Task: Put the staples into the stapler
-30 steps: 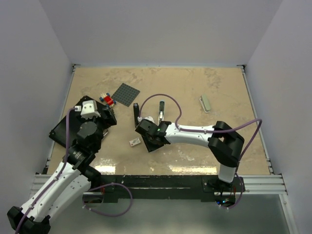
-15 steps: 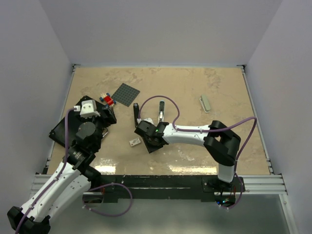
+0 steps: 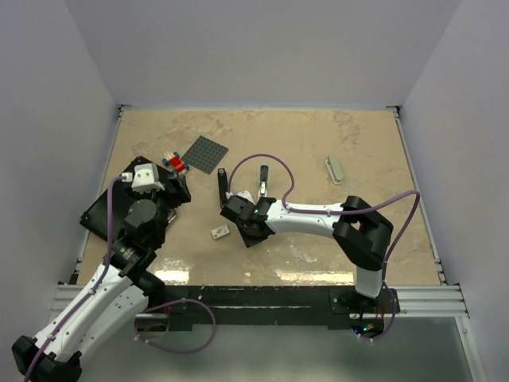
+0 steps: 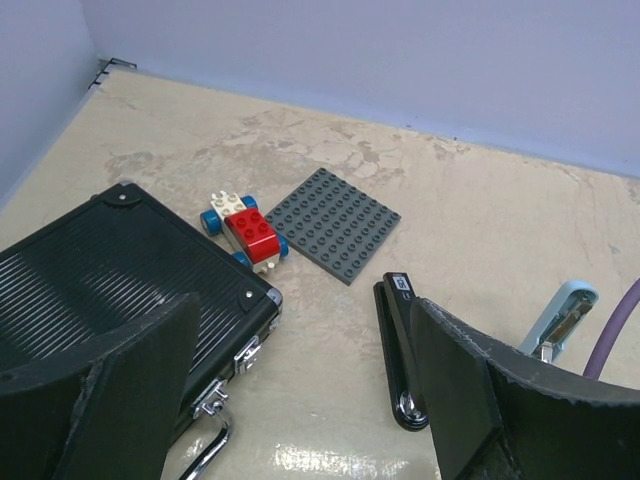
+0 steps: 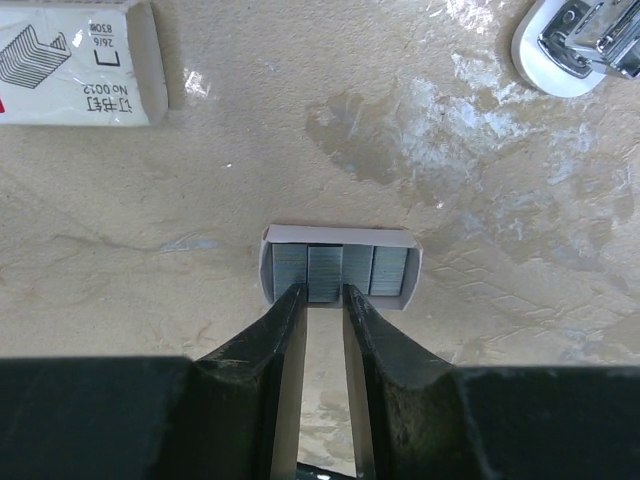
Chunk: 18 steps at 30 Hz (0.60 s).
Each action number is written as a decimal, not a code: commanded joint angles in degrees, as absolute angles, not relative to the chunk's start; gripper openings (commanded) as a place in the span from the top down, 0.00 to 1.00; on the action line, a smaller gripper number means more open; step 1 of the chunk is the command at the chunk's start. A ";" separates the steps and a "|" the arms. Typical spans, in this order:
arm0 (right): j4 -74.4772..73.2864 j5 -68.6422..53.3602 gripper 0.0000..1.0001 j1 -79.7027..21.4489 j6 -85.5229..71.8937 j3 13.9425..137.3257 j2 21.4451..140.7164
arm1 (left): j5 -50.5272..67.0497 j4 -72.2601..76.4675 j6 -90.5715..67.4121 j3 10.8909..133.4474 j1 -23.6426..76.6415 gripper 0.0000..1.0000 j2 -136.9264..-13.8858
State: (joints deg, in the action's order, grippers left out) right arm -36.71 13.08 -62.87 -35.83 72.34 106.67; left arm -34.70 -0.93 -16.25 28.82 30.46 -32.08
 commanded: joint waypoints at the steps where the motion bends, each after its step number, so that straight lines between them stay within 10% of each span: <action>1: -37.01 14.59 0.76 -62.40 -35.16 74.36 107.14 | -34.45 1.76 -15.12 28.30 30.67 0.10 -31.99; 18: -33.75 10.02 0.69 -59.77 -32.08 71.89 108.46 | -34.19 2.02 -14.94 28.04 31.20 0.11 -32.43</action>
